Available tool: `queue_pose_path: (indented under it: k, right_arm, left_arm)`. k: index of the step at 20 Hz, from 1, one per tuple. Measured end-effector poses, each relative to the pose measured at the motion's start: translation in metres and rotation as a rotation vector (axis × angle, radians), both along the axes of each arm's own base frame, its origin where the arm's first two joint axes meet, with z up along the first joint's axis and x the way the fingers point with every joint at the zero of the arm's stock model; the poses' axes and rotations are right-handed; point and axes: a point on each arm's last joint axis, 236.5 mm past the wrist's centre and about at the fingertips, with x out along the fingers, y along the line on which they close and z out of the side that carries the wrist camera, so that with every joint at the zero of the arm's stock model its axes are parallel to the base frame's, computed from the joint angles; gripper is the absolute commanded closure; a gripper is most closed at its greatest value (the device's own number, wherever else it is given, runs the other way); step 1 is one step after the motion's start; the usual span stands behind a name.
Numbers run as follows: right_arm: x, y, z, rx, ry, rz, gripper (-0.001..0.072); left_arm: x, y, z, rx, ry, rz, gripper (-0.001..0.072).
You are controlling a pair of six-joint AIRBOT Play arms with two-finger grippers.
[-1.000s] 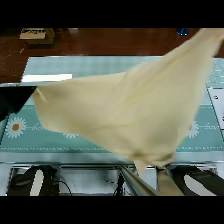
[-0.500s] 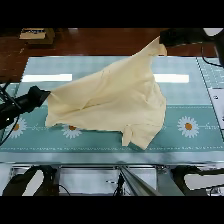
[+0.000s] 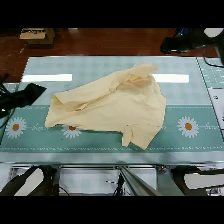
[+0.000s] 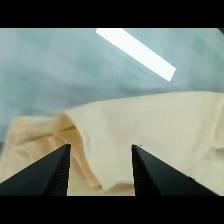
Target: Fold the shirts.
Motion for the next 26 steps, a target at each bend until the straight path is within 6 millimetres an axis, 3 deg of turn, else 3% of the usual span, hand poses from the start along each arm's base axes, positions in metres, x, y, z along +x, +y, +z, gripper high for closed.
queue_pose_path:
  k: [2, 5, 7, 10, 13, 17, 22, 23, 25, 26]
  right_arm:
    - [-0.025, -0.054, 0.004, -0.116, 0.066, -0.083, 0.022]
    - [-0.068, -0.122, -0.005, -0.137, 0.188, -0.227, 0.0231]
    - [-0.094, -0.145, -0.024, -0.066, 0.269, -0.288, 0.0231]
    - [-0.126, -0.152, -0.056, 0.07, 0.369, -0.304, 0.023]
    - [-0.141, -0.146, -0.079, 0.177, 0.409, -0.29, 0.023]
    - [-0.146, -0.139, -0.093, 0.241, 0.419, -0.278, 0.0231]
    - [-0.145, -0.133, -0.097, 0.276, 0.413, -0.27, 0.0231]
    - [-0.144, -0.131, -0.096, 0.285, 0.408, -0.267, 0.0231]
    - [-0.144, -0.128, -0.096, 0.299, 0.411, -0.263, 0.023]
    - [-0.145, -0.127, -0.096, 0.303, 0.417, -0.26, 0.0231]
  left_arm:
    - [-0.015, 0.03, 0.0, 0.027, 0.069, 0.029, 0.0255]
    - [-0.059, 0.055, -0.029, 0.031, 0.253, 0.038, 0.0235]
    - [-0.092, 0.055, -0.058, -0.005, 0.389, 0.022, 0.0118]
    - [-0.125, 0.044, -0.093, -0.076, 0.532, -0.009, 0.0089]
    - [-0.137, 0.029, -0.112, -0.158, 0.597, -0.057, 0.0089]
    - [-0.132, 0.02, -0.125, -0.237, 0.6, -0.059, 0.0089]
    - [-0.116, 0.004, -0.136, -0.308, 0.582, -0.066, 0.0104]
    - [-0.107, -0.001, -0.138, -0.322, 0.566, -0.064, 0.0147]
    - [-0.099, -0.008, -0.147, -0.32, 0.564, -0.075, 0.0674]
    - [-0.098, -0.011, -0.151, -0.317, 0.569, -0.082, 0.0689]
